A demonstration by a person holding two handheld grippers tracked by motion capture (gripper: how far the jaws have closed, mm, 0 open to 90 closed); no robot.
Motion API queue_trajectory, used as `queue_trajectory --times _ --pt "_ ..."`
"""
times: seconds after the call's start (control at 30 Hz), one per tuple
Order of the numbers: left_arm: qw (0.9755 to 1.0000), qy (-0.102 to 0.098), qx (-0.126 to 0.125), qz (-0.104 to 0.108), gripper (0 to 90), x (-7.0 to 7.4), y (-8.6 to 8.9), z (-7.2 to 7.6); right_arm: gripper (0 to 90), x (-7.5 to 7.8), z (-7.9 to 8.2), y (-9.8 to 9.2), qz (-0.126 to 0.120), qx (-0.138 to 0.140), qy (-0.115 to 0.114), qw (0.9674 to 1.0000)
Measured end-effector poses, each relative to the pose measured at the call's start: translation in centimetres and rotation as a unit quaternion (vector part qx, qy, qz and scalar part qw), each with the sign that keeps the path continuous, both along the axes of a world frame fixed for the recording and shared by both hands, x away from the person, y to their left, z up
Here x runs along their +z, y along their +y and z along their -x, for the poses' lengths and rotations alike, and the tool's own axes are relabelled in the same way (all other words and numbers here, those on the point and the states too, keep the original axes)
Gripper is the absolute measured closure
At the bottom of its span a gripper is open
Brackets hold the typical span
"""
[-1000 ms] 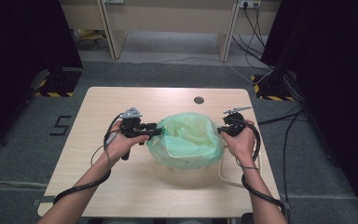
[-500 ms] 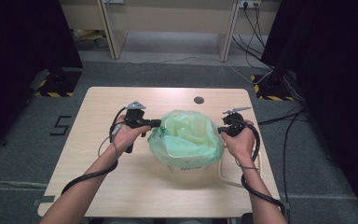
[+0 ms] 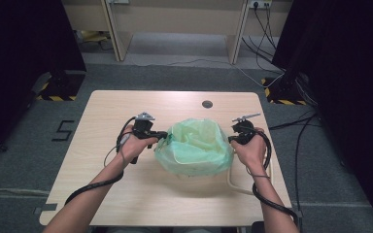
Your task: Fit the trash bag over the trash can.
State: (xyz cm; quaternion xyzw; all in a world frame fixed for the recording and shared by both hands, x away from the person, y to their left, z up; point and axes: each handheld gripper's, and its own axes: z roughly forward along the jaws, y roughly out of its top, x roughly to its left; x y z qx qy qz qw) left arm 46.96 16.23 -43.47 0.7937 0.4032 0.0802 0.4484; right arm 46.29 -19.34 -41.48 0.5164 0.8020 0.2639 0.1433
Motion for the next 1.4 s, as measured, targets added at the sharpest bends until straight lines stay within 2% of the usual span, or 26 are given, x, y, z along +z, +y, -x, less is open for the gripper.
queue_trajectory --times 0.07,0.13,0.2,0.3,0.37,0.53,0.87,1.2,1.4 --pt "0.9998 -0.016 0.013 0.008 70.4 0.4 0.3 0.2 88.0 0.1 0.1 -0.2 0.001 -0.002 0.000 1.0000" --pt "0.9992 -0.033 0.021 0.011 59.8 0.8 0.7 0.4 78.6 0.6 0.3 -0.4 0.002 -0.011 -0.013 0.9998" --pt "0.9986 -0.042 0.030 0.013 54.5 1.4 1.2 0.7 73.6 1.3 0.5 -0.6 0.006 -0.016 -0.028 0.9995" --pt "0.9978 -0.052 0.037 0.019 49.4 2.0 2.0 1.3 65.1 2.6 0.7 -0.6 0.004 -0.021 -0.050 0.9985" --pt "0.9974 -0.057 0.039 0.022 46.9 2.4 2.3 1.7 64.1 3.5 1.0 -0.3 0.007 -0.018 -0.064 0.9978" --pt "0.9968 -0.066 0.037 0.024 44.4 3.1 3.2 2.9 63.7 5.2 1.8 1.3 0.000 0.015 -0.082 0.9965" --pt "0.9965 -0.073 0.030 0.029 43.2 3.6 4.5 5.0 61.6 6.0 3.1 5.5 -0.003 0.089 -0.075 0.9932" --pt "0.9962 -0.075 0.029 0.035 42.9 3.5 5.2 6.3 58.6 5.3 4.2 8.3 -0.011 0.150 -0.043 0.9878" --pt "0.9963 -0.073 0.027 0.036 42.9 3.4 5.3 6.5 57.9 4.8 4.6 9.6 -0.012 0.172 -0.034 0.9845"
